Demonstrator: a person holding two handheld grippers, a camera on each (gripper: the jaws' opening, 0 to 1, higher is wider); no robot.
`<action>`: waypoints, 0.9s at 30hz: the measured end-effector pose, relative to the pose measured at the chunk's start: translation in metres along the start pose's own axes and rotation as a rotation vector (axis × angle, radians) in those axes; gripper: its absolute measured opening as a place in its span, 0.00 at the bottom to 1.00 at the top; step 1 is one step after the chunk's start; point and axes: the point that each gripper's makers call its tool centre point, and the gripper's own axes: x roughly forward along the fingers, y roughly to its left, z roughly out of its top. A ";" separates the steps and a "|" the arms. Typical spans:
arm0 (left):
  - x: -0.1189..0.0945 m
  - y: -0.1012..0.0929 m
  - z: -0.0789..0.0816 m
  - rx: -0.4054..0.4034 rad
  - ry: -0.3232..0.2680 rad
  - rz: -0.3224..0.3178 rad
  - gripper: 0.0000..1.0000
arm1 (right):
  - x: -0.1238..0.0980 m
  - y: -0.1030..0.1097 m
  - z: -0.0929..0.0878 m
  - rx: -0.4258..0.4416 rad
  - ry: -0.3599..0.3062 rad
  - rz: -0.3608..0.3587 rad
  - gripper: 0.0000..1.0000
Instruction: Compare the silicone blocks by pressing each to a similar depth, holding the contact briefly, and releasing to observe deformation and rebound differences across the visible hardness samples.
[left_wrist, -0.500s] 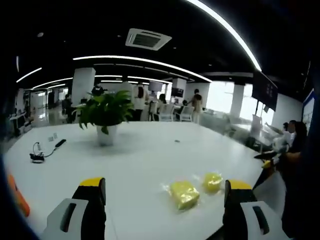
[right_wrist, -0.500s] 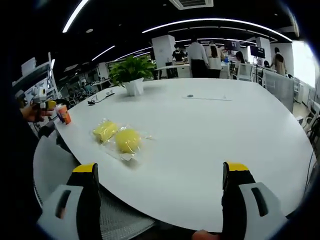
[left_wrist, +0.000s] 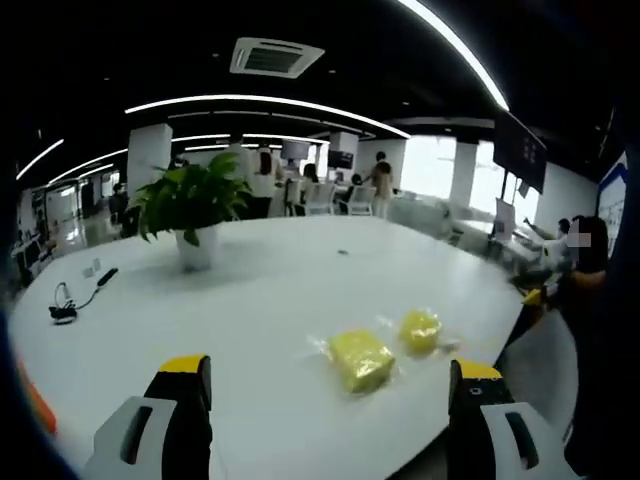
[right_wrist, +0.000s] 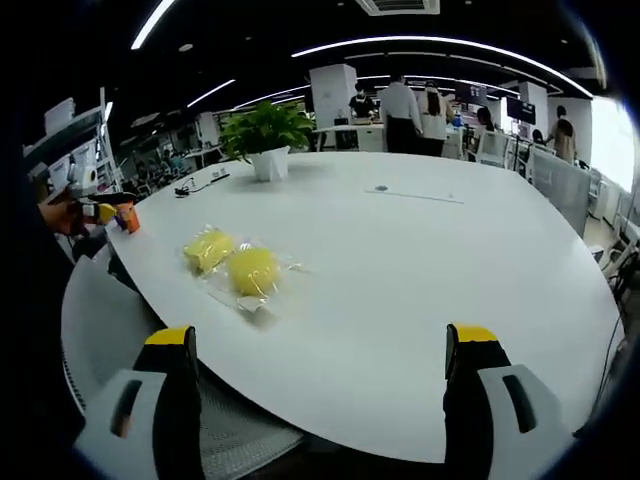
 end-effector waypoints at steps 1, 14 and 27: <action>0.000 0.000 -0.001 -0.005 -0.001 0.001 1.00 | 0.001 0.002 0.000 -0.009 0.005 0.006 0.97; 0.009 0.009 0.000 -0.051 -0.020 -0.010 1.00 | 0.011 0.013 0.005 -0.020 0.010 0.028 0.97; 0.018 0.005 -0.019 -0.037 0.042 -0.025 1.00 | 0.011 0.015 0.012 -0.059 -0.008 0.050 0.97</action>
